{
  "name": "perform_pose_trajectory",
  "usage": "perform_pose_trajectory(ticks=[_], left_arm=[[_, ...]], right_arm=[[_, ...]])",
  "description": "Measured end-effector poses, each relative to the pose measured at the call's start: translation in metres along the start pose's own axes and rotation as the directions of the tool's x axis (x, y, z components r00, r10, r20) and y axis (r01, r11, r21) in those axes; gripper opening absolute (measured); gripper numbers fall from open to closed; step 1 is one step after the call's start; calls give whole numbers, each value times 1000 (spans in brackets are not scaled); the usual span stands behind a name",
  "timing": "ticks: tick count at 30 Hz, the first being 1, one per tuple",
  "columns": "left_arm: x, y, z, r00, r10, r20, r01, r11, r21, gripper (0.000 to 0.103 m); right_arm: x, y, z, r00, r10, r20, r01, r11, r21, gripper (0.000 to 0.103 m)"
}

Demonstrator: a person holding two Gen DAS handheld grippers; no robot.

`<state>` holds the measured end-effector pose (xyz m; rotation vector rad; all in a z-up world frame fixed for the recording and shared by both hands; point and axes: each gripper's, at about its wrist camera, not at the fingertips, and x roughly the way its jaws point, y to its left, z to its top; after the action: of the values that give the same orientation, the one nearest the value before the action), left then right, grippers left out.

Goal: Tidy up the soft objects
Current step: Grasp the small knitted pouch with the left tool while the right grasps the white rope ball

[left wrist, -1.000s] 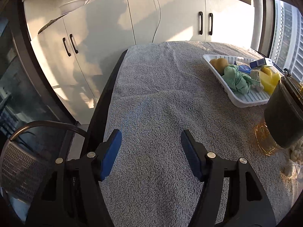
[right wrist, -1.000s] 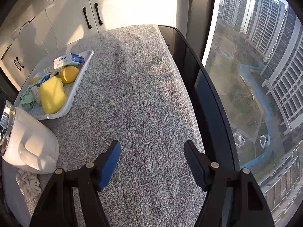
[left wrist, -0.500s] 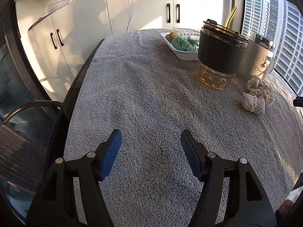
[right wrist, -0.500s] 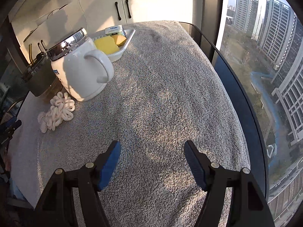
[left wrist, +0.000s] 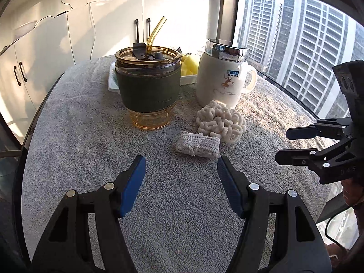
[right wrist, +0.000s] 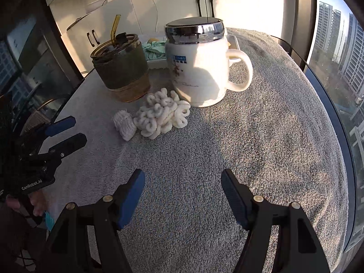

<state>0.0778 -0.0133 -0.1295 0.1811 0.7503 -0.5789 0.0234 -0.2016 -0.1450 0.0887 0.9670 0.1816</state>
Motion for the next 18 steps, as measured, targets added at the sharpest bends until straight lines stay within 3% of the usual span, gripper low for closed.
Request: perform_pose_trajectory(ticks=[7,10,18], left_arm=[[47,-34,18,995,-17,-98,30,991,134,67],[61,-37,20,994,33,-105,-17,988,155,73],[75,-23,22,992,30,-120,-20,996,83,73]], right_arm=[[4,5,-3,1000,4,-15,-4,1000,9,72],[5,-2,2,1000,3,-6,-3,999,32,72],[15,-8,27,999,23,28,-24,998,58,73]])
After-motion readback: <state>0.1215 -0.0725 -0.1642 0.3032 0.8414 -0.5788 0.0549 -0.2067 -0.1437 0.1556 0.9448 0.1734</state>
